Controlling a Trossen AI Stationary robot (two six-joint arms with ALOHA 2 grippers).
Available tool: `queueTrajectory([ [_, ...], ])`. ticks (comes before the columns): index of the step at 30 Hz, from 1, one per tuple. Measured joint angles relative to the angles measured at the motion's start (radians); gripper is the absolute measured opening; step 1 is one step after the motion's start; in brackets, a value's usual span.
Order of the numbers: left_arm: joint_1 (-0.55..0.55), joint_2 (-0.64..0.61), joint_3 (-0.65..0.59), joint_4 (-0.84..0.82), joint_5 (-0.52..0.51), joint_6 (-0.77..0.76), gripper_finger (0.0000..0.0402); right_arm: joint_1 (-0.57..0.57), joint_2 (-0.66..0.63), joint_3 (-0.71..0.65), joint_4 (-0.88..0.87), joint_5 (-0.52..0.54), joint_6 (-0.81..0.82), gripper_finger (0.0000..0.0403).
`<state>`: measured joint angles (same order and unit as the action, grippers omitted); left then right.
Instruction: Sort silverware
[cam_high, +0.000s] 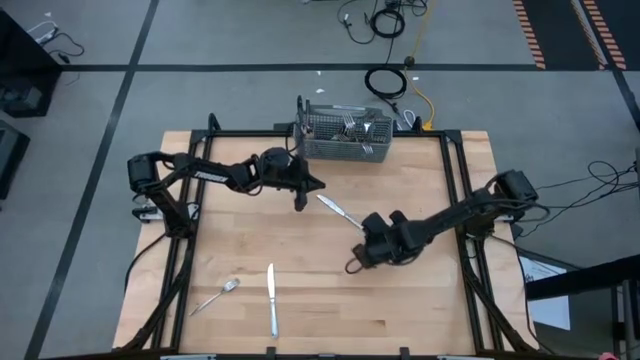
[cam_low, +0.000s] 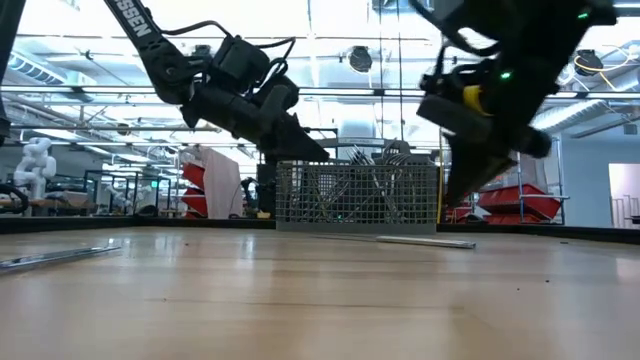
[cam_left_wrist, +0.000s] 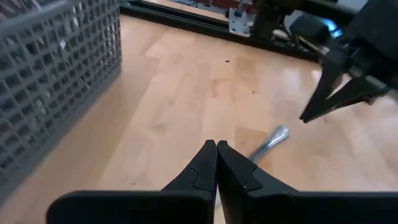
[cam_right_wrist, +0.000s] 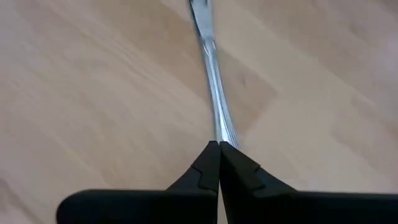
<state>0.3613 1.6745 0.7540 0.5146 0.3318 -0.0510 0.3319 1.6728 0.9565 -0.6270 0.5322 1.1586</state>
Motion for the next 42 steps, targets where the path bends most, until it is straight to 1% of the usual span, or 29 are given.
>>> queueTrajectory([
  [3, 0.018, 0.000, 0.000, 0.001, 0.065, -0.066, 0.0016, 0.028, 0.001, 0.000, -0.084, 0.010, 0.094, 0.0000],
  [6, 0.030, 0.000, 0.000, 0.000, 0.091, -0.080, 0.0017, 0.030, 0.001, 0.000, -0.130, 0.021, 0.115, 0.0000],
  [10, 0.053, 0.004, 0.000, -0.004, 0.106, -0.122, 0.0017, 0.019, 0.001, -0.043, -0.067, 0.019, 0.105, 0.0000],
  [12, 0.072, 0.017, 0.001, -0.009, 0.151, -0.174, 0.0017, 0.013, 0.001, -0.083, -0.006, -0.001, 0.109, 0.0000],
  [15, 0.102, 0.034, 0.000, -0.008, 0.237, -0.290, 0.0017, 0.008, 0.001, -0.123, 0.081, -0.028, 0.113, 0.0000],
  [18, 0.126, 0.037, 0.000, -0.008, 0.306, -0.388, 0.0018, 0.007, 0.001, -0.131, 0.102, -0.032, 0.113, 0.0000],
  [20, 0.134, 0.037, 0.000, -0.002, 0.333, -0.416, 0.0018, 0.007, 0.001, -0.131, 0.101, -0.031, 0.112, 0.0000],
  [22, 0.139, 0.037, 0.000, -0.002, 0.342, -0.439, 0.0018, 0.007, 0.001, -0.131, 0.101, -0.031, 0.103, 0.0000],
  [28, 0.144, 0.037, 0.000, 0.000, 0.344, -0.442, 0.0018, 0.007, 0.001, -0.131, 0.101, -0.031, 0.084, 0.0000],
  [32, 0.143, 0.037, 0.000, -0.029, 0.346, -0.449, 0.0018, -0.007, 0.001, -0.157, 0.107, -0.032, 0.079, 0.0000],
  [38, 0.144, 0.037, 0.000, -0.026, 0.346, -0.450, 0.0018, -0.029, -0.003, -0.213, 0.207, -0.060, 0.078, 0.0000],
  [42, 0.144, 0.037, 0.000, -0.035, 0.346, -0.452, 0.0018, -0.027, -0.019, -0.215, 0.214, -0.073, 0.080, 0.0000],
])
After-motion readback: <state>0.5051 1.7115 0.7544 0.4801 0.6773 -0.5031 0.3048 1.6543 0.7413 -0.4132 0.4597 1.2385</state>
